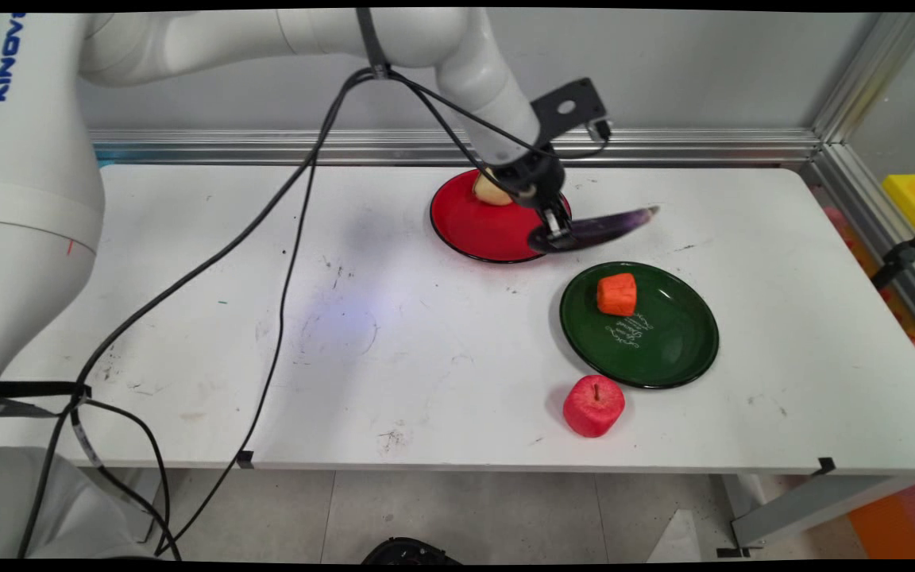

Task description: Place the picked object on the red plate

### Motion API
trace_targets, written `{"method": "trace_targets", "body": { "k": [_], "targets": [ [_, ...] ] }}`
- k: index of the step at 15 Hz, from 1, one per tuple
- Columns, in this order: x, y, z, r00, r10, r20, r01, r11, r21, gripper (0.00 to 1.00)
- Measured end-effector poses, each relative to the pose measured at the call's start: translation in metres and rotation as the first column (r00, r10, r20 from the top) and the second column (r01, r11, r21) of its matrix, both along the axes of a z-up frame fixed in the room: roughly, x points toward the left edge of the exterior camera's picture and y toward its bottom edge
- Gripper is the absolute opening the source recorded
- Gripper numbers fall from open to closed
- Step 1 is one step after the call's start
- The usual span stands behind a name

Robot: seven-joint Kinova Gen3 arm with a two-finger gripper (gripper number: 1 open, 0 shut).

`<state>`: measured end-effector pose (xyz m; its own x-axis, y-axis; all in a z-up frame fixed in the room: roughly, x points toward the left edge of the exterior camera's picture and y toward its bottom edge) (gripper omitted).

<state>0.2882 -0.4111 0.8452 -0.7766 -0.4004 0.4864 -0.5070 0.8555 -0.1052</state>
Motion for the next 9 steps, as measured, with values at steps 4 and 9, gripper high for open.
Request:
{"method": "trace_targets", "body": {
  "k": [4,9],
  "targets": [
    [0.034,-0.021,-0.004,0.999,0.015,0.035,-0.014,1.000,-0.027,0.00],
    [0.058,-0.036,-0.014,0.998,0.014,0.056,-0.012,0.999,-0.035,0.00]
  ]
}}
